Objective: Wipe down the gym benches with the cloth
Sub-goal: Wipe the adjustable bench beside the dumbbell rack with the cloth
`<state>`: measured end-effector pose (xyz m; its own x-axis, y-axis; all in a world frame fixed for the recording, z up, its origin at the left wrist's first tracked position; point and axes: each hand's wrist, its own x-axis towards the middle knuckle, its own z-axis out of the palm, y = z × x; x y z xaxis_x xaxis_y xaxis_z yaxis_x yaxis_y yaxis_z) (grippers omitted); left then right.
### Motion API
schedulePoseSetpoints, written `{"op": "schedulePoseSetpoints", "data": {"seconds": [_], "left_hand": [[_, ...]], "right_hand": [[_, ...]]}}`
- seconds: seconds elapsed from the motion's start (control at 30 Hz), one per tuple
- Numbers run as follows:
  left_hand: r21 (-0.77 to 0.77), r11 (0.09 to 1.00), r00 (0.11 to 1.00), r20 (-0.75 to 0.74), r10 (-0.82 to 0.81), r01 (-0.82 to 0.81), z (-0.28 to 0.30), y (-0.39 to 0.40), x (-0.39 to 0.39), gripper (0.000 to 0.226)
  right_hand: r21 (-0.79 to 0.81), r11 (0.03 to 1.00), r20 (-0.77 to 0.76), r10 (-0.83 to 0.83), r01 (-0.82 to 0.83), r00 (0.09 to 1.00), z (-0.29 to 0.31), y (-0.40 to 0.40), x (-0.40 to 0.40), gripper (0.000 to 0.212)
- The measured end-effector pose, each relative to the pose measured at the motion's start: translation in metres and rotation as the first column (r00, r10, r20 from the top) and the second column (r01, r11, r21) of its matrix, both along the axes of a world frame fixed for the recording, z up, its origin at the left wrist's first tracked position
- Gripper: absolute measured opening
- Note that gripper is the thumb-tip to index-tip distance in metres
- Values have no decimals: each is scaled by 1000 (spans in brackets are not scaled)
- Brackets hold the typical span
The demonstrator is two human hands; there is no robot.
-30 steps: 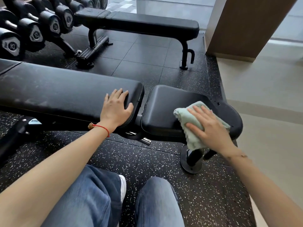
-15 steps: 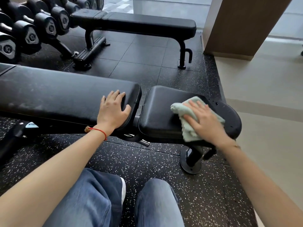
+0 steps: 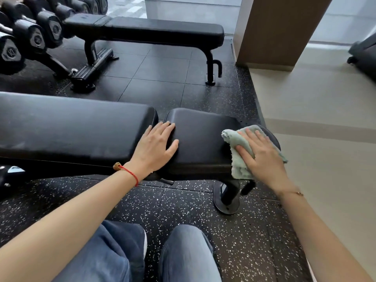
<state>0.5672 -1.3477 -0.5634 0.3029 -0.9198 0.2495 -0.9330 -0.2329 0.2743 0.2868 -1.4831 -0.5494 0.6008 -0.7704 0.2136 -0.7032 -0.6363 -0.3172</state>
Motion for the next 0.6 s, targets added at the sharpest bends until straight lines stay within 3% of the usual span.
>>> {"op": "schedulePoseSetpoints", "data": {"seconds": [0.17, 0.4, 0.6], "left_hand": [[11, 1000, 1000, 25, -8, 8, 3, 0, 1, 57], [15, 1000, 998, 60, -7, 6, 8, 14, 19, 55], [6, 988, 987, 47, 154, -154, 13, 41, 54, 53]], "right_hand": [[29, 991, -164, -123, 129, 979, 14, -54, 44, 57], [6, 947, -80, 320, -321, 944, -1, 16, 24, 60], [27, 985, -203, 172, -170, 964, 12, -20, 97, 59]]}}
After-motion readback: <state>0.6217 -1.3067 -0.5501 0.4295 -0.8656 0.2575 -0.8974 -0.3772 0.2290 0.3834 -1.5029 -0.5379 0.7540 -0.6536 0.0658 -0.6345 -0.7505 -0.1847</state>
